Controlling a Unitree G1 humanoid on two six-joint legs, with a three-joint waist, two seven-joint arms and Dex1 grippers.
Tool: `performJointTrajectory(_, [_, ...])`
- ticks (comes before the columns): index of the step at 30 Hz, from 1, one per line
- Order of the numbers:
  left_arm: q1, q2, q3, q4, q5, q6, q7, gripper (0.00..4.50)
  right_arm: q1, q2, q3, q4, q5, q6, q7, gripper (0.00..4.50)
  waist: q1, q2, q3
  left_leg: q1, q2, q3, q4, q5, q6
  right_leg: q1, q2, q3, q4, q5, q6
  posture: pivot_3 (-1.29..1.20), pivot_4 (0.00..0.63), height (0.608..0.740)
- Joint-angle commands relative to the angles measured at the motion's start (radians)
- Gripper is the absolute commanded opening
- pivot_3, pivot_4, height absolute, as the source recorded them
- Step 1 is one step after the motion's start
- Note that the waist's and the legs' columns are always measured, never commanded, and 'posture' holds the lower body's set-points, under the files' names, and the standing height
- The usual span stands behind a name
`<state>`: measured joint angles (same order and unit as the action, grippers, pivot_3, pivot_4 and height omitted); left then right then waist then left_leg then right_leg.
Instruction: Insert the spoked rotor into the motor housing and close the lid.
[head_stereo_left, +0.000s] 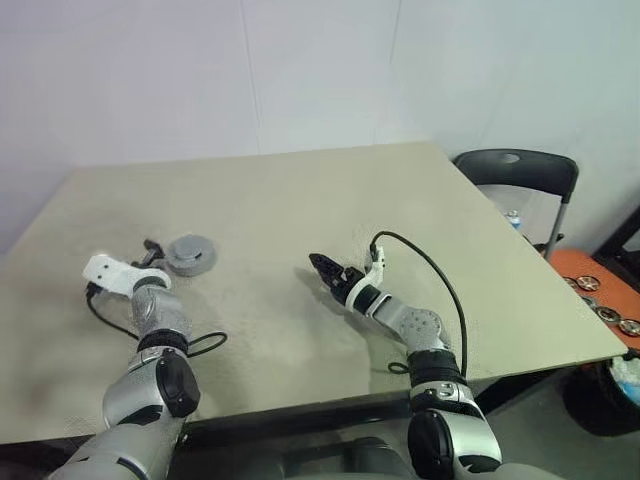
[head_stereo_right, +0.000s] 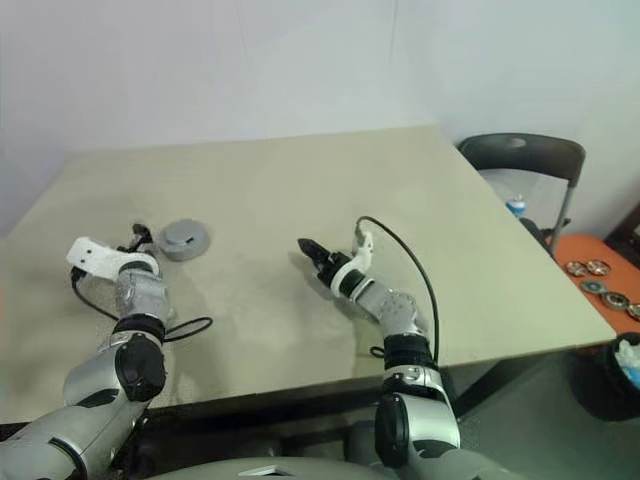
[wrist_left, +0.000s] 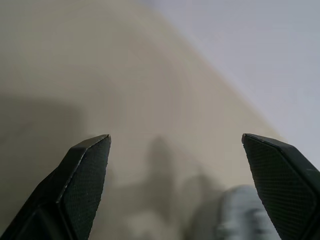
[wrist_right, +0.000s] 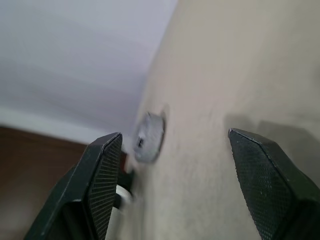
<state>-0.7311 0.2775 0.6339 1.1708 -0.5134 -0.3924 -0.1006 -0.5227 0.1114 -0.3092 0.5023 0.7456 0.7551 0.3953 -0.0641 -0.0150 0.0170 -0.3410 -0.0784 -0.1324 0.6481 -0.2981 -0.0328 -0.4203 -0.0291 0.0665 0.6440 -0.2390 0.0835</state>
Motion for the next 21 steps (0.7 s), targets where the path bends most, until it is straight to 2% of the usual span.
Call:
performJointTrajectory(1, [-0.023, 0.006, -0.143, -0.121, 0.063, -0.005, -0.332, 4.46, 0.016, -0.039, 0.133, -0.14, -0.119, -0.092, 0.05, 3.54, 0.011, 0.0, 0.0, 0.0, 0.0, 0.0, 0.0, 0.0, 0.0, 0.0, 0.0, 0.0, 0.0, 0.0, 0.0, 0.0, 0.0, 0.74])
performJointTrajectory(6, [0.095, 0.003, -0.333, -0.341, 0.091, 0.1, -0.71, 4.46, 0.054, -0.127, 0.279, -0.301, -0.243, -0.175, 0.111, 3.54, 0.01, 0.001, 0.0, 0.0, -0.001, 0.001, -0.001, 0.0, 0.0, 0.0, 0.0, 0.0, -0.002, 0.0, 0.0, 0.0, 0.0, 0.74])
performJointTrajectory(9, [0.181, 0.023, -0.392, -0.481, 0.072, 0.2, -0.825, 4.46, 0.07, -0.195, 0.329, -0.356, -0.311, -0.229, 0.134, 3.54, -0.004, 0.001, 0.0, 0.0, 0.001, 0.001, -0.002, 0.0, 0.0, 0.0, 0.0, 0.001, -0.003, 0.0, 0.0, 0.0, 0.0, 0.74])
performJointTrajectory(15, [0.33, 0.068, -0.457, -0.709, 0.073, 0.322, -0.9, 4.46, 0.089, -0.283, 0.363, -0.391, -0.398, -0.326, 0.16, 3.54, -0.003, 0.001, 0.001, 0.001, 0.003, 0.0, -0.001, 0.0, 0.0, 0.0, 0.001, 0.001, -0.002, 0.0, 0.0, 0.0, 0.0, 0.74])
performJointTrajectory(18, [0.39, 0.084, -0.465, -0.798, 0.061, 0.372, -0.914, 4.5, 0.095, -0.315, 0.38, -0.377, -0.429, -0.343, 0.181, 4.38, 0.004, 0.001, 0.001, 0.002, 0.003, 0.0, -0.001, 0.0, 0.0, 0.003, 0.001, 0.001, -0.003, 0.0, 0.0, 0.0, 0.0, 0.74])
performJointTrajectory(21, [0.434, 0.089, -0.476, -0.876, 0.066, 0.416, -0.896, 4.5, 0.093, -0.329, 0.391, -0.34, -0.465, -0.364, 0.179, 4.45, 0.013, 0.002, 0.001, 0.003, 0.002, 0.0, -0.001, 0.0, 0.001, 0.006, 0.001, 0.001, -0.006, 0.0, 0.0, 0.0, 0.0, 0.74])
